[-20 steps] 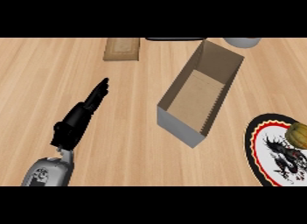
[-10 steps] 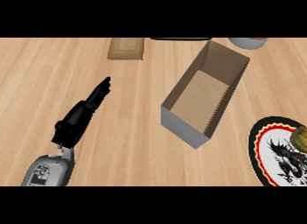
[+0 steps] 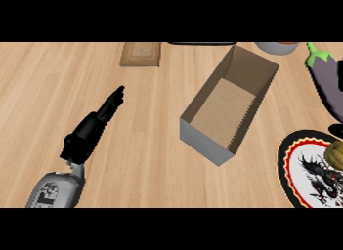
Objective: Pick the eggplant from the plate and place it in the cardboard box
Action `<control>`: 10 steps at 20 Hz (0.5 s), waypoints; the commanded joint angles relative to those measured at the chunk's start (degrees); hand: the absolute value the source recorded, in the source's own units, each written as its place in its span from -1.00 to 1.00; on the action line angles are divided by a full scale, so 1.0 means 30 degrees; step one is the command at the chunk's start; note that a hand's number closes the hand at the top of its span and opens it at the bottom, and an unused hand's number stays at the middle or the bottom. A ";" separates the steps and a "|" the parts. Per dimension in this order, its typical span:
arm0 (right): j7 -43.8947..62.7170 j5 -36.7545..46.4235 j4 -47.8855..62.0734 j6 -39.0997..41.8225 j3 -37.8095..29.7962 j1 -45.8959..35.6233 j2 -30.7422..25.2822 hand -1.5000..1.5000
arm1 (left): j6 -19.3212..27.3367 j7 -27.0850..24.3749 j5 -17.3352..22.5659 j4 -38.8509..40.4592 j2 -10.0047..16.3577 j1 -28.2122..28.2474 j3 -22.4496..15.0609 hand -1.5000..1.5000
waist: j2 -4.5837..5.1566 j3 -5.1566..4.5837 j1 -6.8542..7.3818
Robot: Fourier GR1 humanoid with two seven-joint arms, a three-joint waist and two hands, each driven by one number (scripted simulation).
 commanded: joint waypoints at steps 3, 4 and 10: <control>0.0568 0.3602 0.0721 -0.0906 0.1080 -0.1459 0.2591 1.00 | 0.0039 -0.0958 -0.0446 0.0487 -0.0182 0.0394 -0.0092 0.00 | -0.0017 0.0010 -0.0101; 0.1925 0.4154 0.0961 -0.1455 0.2150 -0.2767 0.3561 1.00 | -0.0246 0.0507 0.0351 0.0391 -0.0110 -0.0866 0.0561 0.00 | 0.0003 0.0005 0.0014; 0.0455 0.8460 0.3461 -0.3024 0.3946 -0.2665 0.5890 1.00 | -0.0028 0.1162 0.0032 -0.0516 -0.0452 -0.0353 0.0168 0.00 | 0.0007 0.0013 0.0016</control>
